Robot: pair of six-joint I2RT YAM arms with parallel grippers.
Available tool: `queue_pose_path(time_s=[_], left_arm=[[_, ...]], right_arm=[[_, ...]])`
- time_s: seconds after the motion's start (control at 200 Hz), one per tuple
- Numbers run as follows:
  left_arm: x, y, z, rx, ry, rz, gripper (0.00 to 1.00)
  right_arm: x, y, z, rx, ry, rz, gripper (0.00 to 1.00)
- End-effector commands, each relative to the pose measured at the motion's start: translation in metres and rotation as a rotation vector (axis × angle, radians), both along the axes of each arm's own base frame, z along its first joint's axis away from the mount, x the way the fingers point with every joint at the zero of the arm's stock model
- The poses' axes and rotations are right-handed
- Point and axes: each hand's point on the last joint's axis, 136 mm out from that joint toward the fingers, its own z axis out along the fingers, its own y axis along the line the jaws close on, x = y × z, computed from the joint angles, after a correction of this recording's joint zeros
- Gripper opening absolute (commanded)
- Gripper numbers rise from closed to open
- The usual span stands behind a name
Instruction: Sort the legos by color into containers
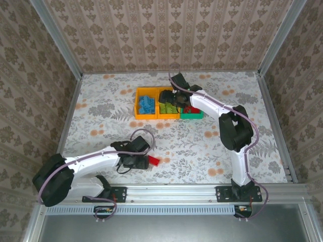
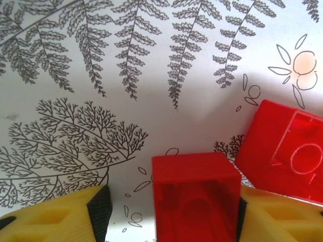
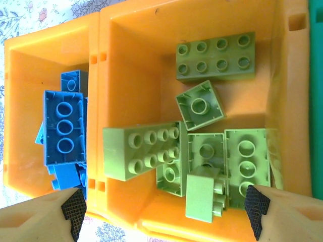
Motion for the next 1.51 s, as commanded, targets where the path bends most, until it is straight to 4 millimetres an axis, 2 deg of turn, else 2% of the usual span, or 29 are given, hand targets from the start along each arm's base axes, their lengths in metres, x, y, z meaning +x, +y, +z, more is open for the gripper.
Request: queue_pose_path(time_s=[0.0,0.115,0.24,0.33,0.48,0.66,0.83,1.07,1.28,1.5], left_arm=[[0.009,-0.017,0.004,-0.043,-0.027,-0.036,0.58],[0.012,-0.021,0.006,-0.040,-0.033,-0.055,0.55],[0.013,-0.024,0.005,-0.042,-0.029,-0.066,0.45],[0.011,-0.024,0.001,-0.040,-0.021,-0.067,0.41],[0.012,-0.023,-0.001,-0.034,-0.020,-0.073,0.35],[0.014,-0.023,-0.002,-0.021,-0.018,-0.074,0.31],[0.017,-0.023,0.003,-0.014,-0.030,-0.073,0.30],[0.033,-0.035,0.015,-0.030,-0.088,-0.080,0.30],[0.052,-0.043,0.025,-0.022,-0.119,-0.099,0.29],[0.093,-0.067,0.057,-0.085,-0.206,-0.130,0.30]], right_arm=[[-0.010,-0.007,0.015,-0.002,-0.012,0.012,0.86],[-0.015,-0.013,0.016,-0.014,-0.016,0.004,0.86],[-0.021,-0.016,0.015,-0.015,-0.011,0.005,0.86],[-0.026,-0.018,0.014,-0.024,-0.003,0.010,0.86],[-0.032,-0.017,0.021,-0.020,-0.026,0.030,0.84],[-0.038,-0.017,0.026,-0.027,-0.044,0.058,0.84],[-0.046,-0.028,0.028,-0.052,-0.063,0.037,0.84],[-0.065,-0.054,0.026,-0.108,-0.075,0.007,0.85],[-0.085,-0.084,0.017,-0.167,-0.065,-0.038,0.85],[-0.118,-0.111,0.000,-0.220,-0.038,-0.062,0.85]])
